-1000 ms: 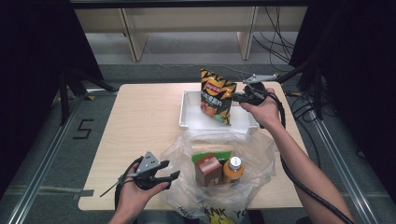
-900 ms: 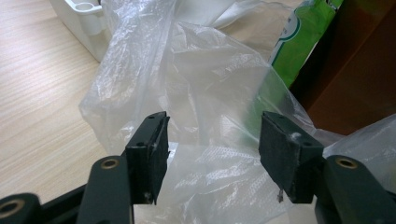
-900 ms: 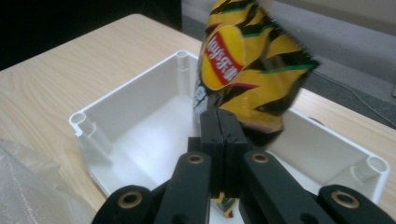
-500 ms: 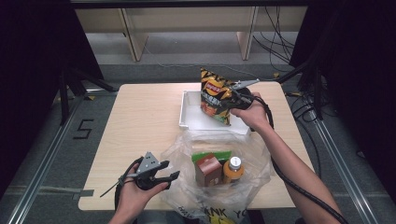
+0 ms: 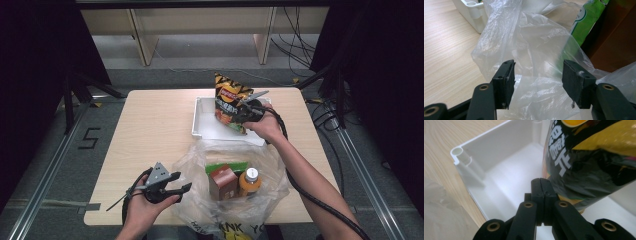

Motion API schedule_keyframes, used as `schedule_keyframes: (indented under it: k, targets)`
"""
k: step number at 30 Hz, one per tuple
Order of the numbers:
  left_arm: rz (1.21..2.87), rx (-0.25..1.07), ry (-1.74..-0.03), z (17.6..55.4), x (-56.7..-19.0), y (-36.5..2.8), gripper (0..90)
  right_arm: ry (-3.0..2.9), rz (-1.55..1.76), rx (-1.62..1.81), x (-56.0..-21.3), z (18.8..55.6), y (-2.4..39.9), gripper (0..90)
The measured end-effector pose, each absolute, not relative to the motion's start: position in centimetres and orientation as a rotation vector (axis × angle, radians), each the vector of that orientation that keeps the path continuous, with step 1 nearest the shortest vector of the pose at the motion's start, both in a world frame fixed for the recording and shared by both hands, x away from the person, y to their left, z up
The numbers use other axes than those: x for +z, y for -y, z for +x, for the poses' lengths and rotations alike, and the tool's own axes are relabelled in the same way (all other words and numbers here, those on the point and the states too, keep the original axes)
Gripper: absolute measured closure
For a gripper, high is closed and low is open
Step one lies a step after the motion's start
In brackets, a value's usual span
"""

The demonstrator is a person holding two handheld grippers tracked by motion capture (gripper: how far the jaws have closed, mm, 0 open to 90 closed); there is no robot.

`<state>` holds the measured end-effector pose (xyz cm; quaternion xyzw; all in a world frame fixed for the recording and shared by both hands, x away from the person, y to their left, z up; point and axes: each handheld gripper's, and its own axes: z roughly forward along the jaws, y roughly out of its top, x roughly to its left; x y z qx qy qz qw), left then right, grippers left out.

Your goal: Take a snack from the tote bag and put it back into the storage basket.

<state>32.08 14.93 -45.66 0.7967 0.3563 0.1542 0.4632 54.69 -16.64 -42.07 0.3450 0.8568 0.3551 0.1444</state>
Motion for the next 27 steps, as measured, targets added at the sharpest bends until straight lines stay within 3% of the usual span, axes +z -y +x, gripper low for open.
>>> schedule_keyframes:
  k: [27]
  targets:
    - [1.959,0.374,-0.869,32.1,-45.7,-15.0,43.3,-2.545,1.041,0.873,-45.1,55.5,15.5,90.0]
